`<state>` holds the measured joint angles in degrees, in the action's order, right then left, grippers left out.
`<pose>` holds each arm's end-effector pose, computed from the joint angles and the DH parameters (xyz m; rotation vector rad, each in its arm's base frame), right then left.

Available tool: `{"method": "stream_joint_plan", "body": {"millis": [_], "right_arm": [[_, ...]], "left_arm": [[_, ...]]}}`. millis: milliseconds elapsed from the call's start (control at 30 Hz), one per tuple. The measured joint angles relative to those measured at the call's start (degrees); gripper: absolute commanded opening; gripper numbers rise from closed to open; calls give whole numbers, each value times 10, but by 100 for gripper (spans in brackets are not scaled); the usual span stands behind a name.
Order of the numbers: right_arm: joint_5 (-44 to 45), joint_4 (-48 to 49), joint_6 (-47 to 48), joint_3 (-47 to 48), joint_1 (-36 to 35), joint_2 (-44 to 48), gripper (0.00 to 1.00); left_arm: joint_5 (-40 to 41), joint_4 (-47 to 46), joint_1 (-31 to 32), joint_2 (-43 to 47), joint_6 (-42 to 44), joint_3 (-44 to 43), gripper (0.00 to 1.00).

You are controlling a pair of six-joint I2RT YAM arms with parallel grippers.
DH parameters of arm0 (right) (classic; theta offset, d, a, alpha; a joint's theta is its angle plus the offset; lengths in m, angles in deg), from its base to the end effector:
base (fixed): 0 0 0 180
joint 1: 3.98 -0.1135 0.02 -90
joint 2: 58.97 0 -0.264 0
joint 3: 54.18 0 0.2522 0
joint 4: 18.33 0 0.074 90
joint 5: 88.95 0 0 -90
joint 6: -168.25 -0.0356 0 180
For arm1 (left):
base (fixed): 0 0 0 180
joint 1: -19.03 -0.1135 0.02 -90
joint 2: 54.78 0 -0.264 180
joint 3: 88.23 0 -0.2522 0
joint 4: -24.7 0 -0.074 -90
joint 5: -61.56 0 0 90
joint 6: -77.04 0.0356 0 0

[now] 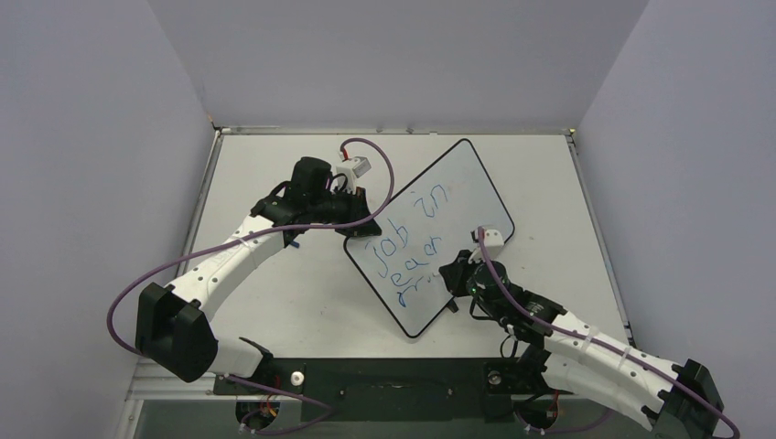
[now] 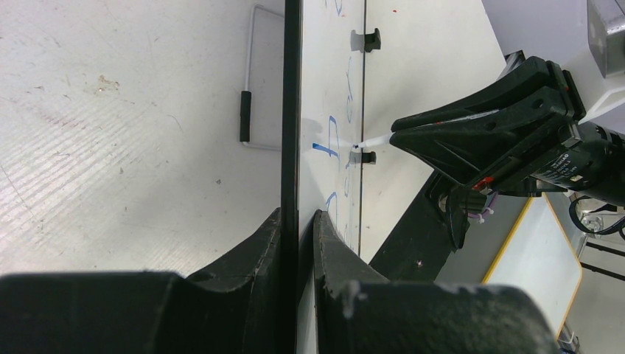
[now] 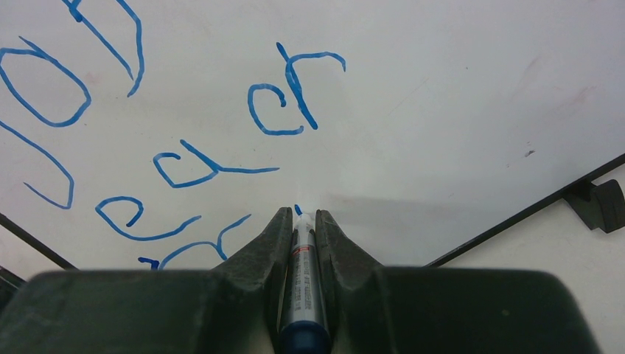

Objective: Write a sentence on the whiteboard

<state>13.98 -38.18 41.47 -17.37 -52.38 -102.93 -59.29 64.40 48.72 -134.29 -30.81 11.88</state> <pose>0.1235 0.1271 0.2160 -0.0674 2.1014 0.6949 0.2559 -0.1669 0.3085 0.5443 2.2913 -1.0354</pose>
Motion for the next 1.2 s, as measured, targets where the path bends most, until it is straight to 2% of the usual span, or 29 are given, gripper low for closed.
{"method": "stream_joint_plan", "body": {"millis": [400,667,900,1200], "right_arm": [[20,-6,-1,-5,0,0,0],[44,-28,10,26,9,-23,0],[30,-10,18,61,11,-62,0],[7,14,14,53,12,-58,0]], "left_arm": [[0,0,0,0,0,0,0],[0,0,0,0,0,0,0],[0,0,0,0,0,0,0],[1,0,0,0,0,2,0]]}}
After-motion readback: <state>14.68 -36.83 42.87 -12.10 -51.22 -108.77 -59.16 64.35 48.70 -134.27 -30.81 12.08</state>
